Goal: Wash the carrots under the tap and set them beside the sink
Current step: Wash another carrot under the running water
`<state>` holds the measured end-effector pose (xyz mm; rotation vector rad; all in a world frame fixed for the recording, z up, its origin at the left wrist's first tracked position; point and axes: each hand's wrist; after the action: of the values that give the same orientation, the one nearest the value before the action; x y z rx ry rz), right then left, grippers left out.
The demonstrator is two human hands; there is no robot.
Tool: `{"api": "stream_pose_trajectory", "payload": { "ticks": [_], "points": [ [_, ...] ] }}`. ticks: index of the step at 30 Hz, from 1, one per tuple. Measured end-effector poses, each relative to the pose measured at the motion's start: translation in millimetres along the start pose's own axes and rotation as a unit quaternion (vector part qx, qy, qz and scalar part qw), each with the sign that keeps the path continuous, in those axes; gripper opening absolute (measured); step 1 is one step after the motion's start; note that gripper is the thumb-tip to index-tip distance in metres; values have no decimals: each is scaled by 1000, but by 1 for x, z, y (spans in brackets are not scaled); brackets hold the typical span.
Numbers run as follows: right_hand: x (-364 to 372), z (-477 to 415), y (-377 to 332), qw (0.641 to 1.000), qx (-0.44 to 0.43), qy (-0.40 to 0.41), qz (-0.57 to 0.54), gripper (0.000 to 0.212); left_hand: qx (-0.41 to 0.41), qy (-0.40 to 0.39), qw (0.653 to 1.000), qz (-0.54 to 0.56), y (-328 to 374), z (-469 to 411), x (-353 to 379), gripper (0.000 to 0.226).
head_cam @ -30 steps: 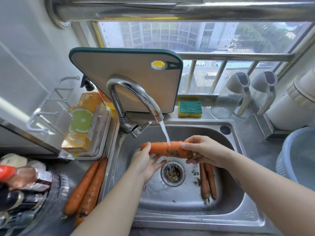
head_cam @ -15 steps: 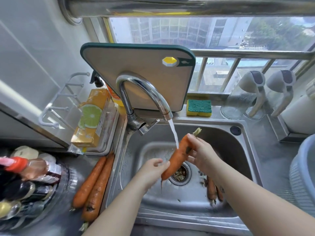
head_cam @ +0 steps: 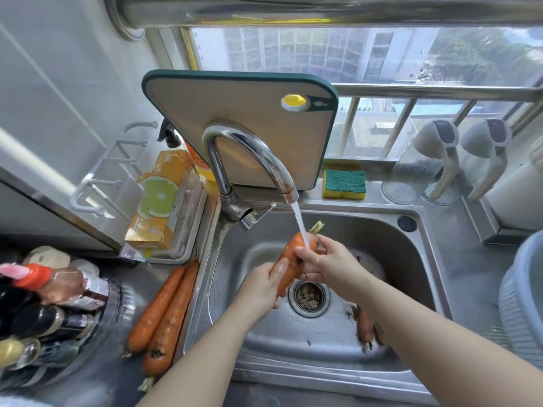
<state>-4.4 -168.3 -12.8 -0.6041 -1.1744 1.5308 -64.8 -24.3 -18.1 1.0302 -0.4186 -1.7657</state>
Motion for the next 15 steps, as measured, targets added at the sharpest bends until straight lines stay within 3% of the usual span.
{"api": "stream_pose_trajectory", "payload": {
  "ticks": [6, 9, 12, 15],
  "points": [
    [-12, -1, -9, 998, 3, -57, -39, 28, 6, -8, 1000, 18, -2, -6, 0, 45],
    [-16, 0, -12, 997, -8, -80, -8, 37, 9, -13, 1000, 19, -1, -8, -2, 44],
    [-13, 0, -9, 996, -42, -58, 60, 47, 13, -22, 999, 23, 5, -9, -2, 47],
    [-9, -1, -2, 997, -58, -25, 54, 45, 11, -19, 1000, -2, 9, -8, -2, 51]
  ]
}}
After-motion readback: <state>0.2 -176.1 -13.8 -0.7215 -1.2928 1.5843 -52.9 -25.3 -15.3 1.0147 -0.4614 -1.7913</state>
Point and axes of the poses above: each hand's wrist, its own z-axis away from the middle knuckle, its own x-axis out of the palm, y = z × x, and after that the axes turned 8 degrees about -x, right-handed
